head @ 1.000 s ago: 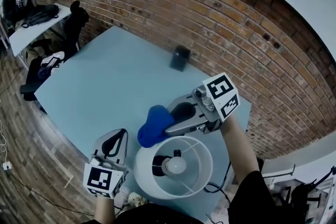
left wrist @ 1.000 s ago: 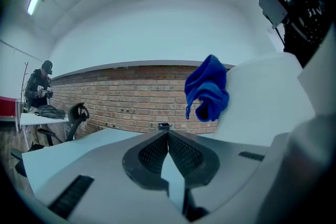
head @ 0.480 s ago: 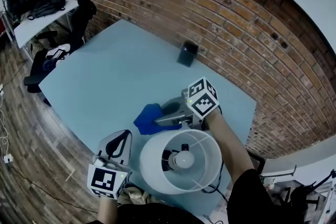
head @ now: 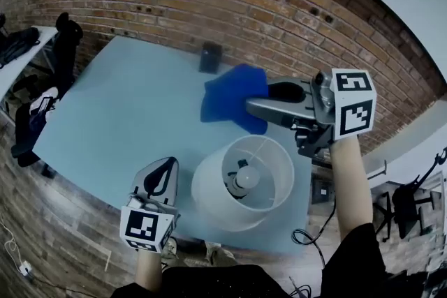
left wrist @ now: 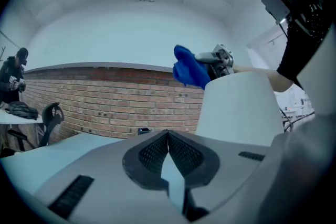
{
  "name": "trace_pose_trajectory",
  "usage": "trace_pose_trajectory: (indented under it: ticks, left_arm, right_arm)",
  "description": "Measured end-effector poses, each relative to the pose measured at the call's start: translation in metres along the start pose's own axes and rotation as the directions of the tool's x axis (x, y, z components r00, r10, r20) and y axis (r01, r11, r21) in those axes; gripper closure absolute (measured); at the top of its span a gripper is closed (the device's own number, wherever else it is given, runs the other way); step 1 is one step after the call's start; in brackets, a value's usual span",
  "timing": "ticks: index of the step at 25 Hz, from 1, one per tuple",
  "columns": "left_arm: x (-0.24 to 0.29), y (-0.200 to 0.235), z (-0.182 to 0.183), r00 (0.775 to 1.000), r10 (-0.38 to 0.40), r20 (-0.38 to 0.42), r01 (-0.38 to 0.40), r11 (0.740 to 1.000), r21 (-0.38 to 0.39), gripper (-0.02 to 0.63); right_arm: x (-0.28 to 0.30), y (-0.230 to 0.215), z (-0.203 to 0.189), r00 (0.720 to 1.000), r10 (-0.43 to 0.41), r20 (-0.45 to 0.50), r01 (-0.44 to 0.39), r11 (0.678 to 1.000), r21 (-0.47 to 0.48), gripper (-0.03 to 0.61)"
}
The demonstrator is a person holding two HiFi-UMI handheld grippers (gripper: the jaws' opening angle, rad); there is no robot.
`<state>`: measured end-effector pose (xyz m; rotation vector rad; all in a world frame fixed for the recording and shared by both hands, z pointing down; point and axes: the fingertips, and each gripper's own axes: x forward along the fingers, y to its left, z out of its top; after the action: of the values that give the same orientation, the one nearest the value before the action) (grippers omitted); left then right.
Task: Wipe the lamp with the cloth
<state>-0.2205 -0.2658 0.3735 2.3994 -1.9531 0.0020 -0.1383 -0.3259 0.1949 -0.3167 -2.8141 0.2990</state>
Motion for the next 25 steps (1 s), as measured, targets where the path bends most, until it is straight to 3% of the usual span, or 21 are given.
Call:
trace_pose_trajectory:
  ticks: [3, 7, 11, 19, 22, 25]
  left_arm:
    - [-0.001, 0.0, 0.007, 0.995, -0.096, 0.004, 0.096, 0.995, 0.004, 0.604]
    - [-0.006, -0.003, 0.017, 0.975, -0.222, 0.018, 0.222, 0.975, 0.025, 0.605]
    - [-0.011, -0.013, 0.018, 0.948, -0.317, 0.025, 0.316, 0.948, 0.036, 0.605]
    - [-0.032, -0.014, 0.019, 0.928, -0.366, 0.069, 0.366, 0.931, 0.009, 0.605]
    - [-0.036, -0.01, 0.016, 0.929, -0.363, 0.074, 0.364, 0.931, -0.002, 0.605]
    - [-0.039, -0.005, 0.011, 0.933, -0.354, 0.066, 0.354, 0.935, 0.006, 0.604]
  right_arm:
    - [0.004, 0.034, 0.006, 0.984, -0.177, -0.017, 0.176, 0.983, -0.044, 0.52]
    - [0.021, 0.057, -0.014, 0.919, -0.383, -0.095, 0.383, 0.924, -0.014, 0.52]
    - [0.034, 0.075, -0.034, 0.863, -0.491, -0.122, 0.501, 0.862, 0.071, 0.52]
    - [0.066, 0.108, -0.061, 0.747, -0.645, -0.162, 0.66, 0.748, 0.064, 0.52]
    - [0.072, 0.105, -0.079, 0.647, -0.756, -0.098, 0.762, 0.64, 0.096, 0.518]
    - [0.07, 0.104, -0.085, 0.497, -0.867, 0.045, 0.856, 0.498, 0.138, 0.52]
